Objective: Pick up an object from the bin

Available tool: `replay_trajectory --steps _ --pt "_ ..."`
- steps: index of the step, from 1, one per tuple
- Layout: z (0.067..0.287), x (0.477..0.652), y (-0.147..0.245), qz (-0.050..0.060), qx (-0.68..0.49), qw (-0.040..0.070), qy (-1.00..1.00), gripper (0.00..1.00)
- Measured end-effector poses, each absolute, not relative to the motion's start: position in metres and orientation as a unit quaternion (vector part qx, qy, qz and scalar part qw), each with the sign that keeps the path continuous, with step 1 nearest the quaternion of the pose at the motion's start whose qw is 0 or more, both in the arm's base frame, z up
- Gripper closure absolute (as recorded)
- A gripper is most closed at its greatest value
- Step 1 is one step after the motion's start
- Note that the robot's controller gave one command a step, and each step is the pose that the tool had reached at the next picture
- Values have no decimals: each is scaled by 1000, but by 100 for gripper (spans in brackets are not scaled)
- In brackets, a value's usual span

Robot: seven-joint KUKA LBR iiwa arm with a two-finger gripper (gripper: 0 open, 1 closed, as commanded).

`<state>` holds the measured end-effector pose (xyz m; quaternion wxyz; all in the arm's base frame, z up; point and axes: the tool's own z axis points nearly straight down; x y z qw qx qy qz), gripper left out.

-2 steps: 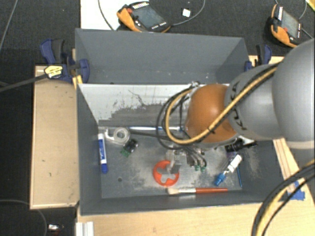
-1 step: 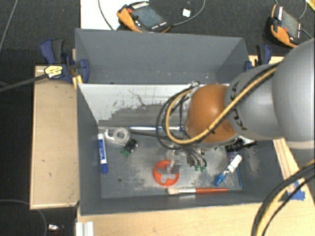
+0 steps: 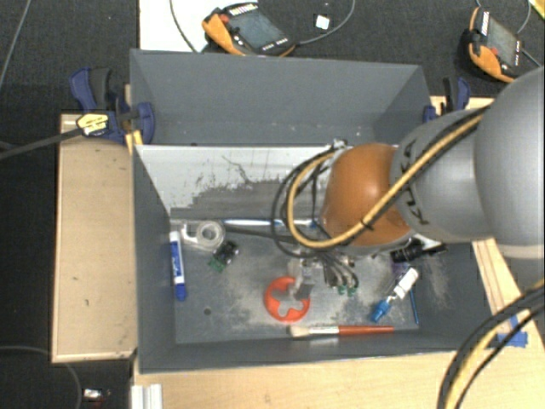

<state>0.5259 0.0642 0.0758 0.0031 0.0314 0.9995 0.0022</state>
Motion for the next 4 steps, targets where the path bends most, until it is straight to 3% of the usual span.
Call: replay_trajectory --steps 1,2,3,4 --pt "87 526 64 3 33 4 999 100" --pt "110 525 64 2 33 1 999 100" --pt "147 525 64 3 34 2 999 100" --pt "164 527 64 3 35 6 999 100"
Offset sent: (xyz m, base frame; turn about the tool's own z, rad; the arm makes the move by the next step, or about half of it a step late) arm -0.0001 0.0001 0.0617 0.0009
